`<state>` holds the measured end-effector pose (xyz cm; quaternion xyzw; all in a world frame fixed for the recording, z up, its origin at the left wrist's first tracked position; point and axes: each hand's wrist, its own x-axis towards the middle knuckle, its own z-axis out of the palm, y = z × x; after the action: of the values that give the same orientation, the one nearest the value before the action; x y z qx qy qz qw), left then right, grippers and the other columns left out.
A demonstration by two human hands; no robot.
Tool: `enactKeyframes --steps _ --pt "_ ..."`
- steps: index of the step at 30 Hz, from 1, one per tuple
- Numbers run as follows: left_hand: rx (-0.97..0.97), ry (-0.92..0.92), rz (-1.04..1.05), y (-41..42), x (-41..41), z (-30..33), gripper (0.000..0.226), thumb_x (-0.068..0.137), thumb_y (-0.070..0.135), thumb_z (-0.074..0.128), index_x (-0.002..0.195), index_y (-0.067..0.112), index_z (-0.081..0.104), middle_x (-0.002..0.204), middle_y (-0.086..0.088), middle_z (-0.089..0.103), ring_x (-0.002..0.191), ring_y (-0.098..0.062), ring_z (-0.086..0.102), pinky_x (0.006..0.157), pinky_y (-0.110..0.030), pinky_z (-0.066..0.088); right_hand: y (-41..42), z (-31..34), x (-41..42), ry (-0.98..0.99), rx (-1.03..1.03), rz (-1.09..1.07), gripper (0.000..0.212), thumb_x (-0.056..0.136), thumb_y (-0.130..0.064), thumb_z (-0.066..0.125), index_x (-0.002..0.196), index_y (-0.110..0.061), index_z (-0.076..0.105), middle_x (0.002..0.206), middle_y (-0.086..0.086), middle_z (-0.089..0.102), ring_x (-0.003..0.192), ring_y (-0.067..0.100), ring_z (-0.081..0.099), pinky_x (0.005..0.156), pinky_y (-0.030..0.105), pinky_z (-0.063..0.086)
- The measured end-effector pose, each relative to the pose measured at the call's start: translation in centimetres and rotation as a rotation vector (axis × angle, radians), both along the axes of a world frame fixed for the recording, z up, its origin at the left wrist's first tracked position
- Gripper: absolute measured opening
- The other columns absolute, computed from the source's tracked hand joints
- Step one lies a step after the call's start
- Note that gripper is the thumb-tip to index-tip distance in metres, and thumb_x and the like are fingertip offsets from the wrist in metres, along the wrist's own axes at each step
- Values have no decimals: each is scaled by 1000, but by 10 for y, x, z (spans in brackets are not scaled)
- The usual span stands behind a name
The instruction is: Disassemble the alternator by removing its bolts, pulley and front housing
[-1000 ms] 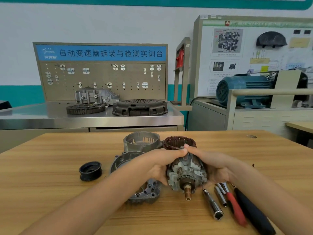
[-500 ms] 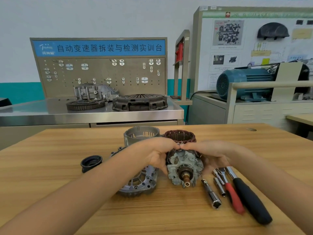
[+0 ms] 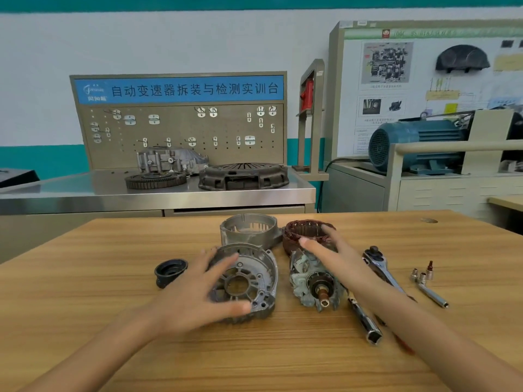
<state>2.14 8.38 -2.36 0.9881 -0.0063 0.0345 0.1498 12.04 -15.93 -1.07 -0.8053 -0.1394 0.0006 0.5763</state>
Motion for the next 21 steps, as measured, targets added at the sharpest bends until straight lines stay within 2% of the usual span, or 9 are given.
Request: enactKeyframes --steps 3,6,11,14,16,17,18,19,21 --pt "114 -28 -15 -1 -2 -20 119 45 101 26 147 45 6 157 13 -15 132 -4 -38 116 -41 14 6 -6 7 -56 -27 -54 42 85 -36 64 125 -30 52 115 -8 49 98 5 44 75 20 35" --pt "103 -99 44 -15 1 -29 113 50 99 16 147 42 17 158 10 -3 131 -6 -40 115 -43 20 12 -8 12 -91 13 -110 28 81 -32 68 106 -34 57 97 -16 50 88 1 46 65 16 36" --pt "102 -71 65 -29 4 -24 110 51 96 16 145 40 20 158 10 -1 137 -11 -34 116 -39 19 14 -6 17 -67 70 -111 28 85 -25 63 112 -29 55 116 -3 56 104 12 53 81 25 41" --pt "56 -83 53 -25 2 -15 109 50 99 16 140 38 27 156 11 10 144 -12 -15 115 -38 21 11 -2 19 -15 22 -63 44 87 -25 60 129 -22 47 122 1 54 101 13 52 77 25 42" --pt "51 -216 61 -18 7 -4 103 54 98 9 131 35 38 141 12 32 139 -14 24 103 -33 38 7 3 22 52 6 -13 49 87 -29 58 133 -21 42 116 -1 53 96 12 51 66 24 40" --pt "34 -304 64 -14 15 4 97 61 95 9 127 33 43 132 14 38 125 -9 39 92 -25 42 6 6 25 66 16 -5 48 87 -31 57 132 -20 43 111 -3 54 93 11 52 63 24 39" --pt "9 -361 63 -11 26 12 89 69 90 12 127 30 44 128 14 42 114 -5 46 85 -21 42 4 10 30 48 22 -20 45 89 -33 55 130 -19 45 108 -4 55 91 9 52 63 24 39" --pt "4 -372 63 -9 39 20 81 78 82 19 132 26 43 132 12 44 113 -5 47 85 -21 41 3 13 37 -8 3 -56 43 90 -33 53 130 -17 46 109 -4 56 91 8 52 67 24 40" --pt "34 -307 36 -5 74 34 65 91 62 33 142 21 36 143 4 42 125 -11 43 97 -26 36 4 17 54 -164 -119 -112 41 92 -29 51 130 -13 50 119 0 57 98 8 50 81 24 40"
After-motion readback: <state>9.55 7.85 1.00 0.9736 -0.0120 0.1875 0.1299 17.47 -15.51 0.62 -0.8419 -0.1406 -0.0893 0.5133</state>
